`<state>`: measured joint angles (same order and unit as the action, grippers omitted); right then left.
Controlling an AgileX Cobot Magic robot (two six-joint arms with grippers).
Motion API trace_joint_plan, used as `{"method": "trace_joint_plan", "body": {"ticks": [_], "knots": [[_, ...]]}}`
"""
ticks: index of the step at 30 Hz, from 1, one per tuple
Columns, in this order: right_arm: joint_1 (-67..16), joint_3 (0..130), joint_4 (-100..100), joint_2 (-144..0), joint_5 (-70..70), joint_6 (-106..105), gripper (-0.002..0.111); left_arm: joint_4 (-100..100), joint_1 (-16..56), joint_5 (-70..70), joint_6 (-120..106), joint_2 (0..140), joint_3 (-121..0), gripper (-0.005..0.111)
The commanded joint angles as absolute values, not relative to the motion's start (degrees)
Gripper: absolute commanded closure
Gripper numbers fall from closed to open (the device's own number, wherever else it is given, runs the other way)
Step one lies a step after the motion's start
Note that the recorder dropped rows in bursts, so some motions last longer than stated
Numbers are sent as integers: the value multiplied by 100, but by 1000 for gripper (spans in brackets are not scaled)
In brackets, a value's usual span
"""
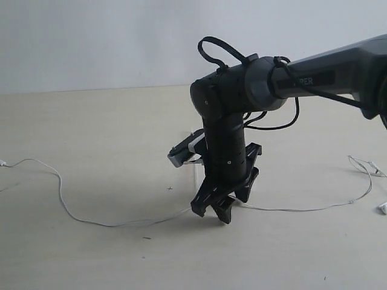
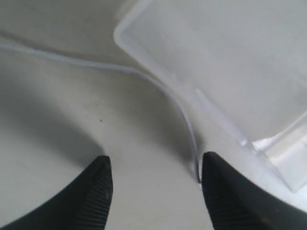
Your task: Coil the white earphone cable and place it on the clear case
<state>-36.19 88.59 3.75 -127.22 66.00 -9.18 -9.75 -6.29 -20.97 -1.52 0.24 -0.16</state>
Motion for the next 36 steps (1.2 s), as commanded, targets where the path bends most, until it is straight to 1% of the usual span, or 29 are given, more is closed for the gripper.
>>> {"method": "trace_joint_plan", "body": {"ticks": [1, 7, 9, 11, 15, 16, 19, 24, 28, 30, 33, 36], "knots": [[-3599, 8887, 350, -12855, 6454, -999, 53, -958, -629, -2064, -128, 0, 0, 107], [-3599, 8887, 347, -12890, 6245, -999, 54, -958, -629, -2064, -128, 0, 0, 107], [-3599, 8887, 335, -12890, 6217, -999, 59, -958, -629, -2064, -128, 0, 0, 107], [-3599, 8887, 352, -12890, 6217, -1013, 73, -958, -629, -2064, -128, 0, 0, 107], [-3599, 8887, 628, -12890, 6037, -1262, 106, -958, -629, -2064, -128, 0, 0, 107], [-3599, 8887, 662, -12890, 5998, -1261, 108, -958, -629, -2064, -128, 0, 0, 107], [-3599, 8937, 749, -12875, 6028, -1261, 108, -958, -629, -2064, -128, 0, 0, 107], [-3599, 9437, 739, -12572, 6996, -1260, 108, -958, -629, -2064, -128, 0, 0, 107], [-3599, 9954, 574, -12069, 6996, -1271, 108, -958, -629, -2064, -128, 0, 0, 107], [-3599, 10198, 190, -11675, 6996, -1271, 108, -958, -629, -2064, -128, 0, 0, 107], [-3599, 10805, -885, -10655, 6996, -1550, 108, -958, -629, -2064, -128, 0, 0, 107], [-3599, 11303, -1103, -9900, 6908, -1711, 108, -958, -629, -2064, -128, 0, 0, 107]]}}
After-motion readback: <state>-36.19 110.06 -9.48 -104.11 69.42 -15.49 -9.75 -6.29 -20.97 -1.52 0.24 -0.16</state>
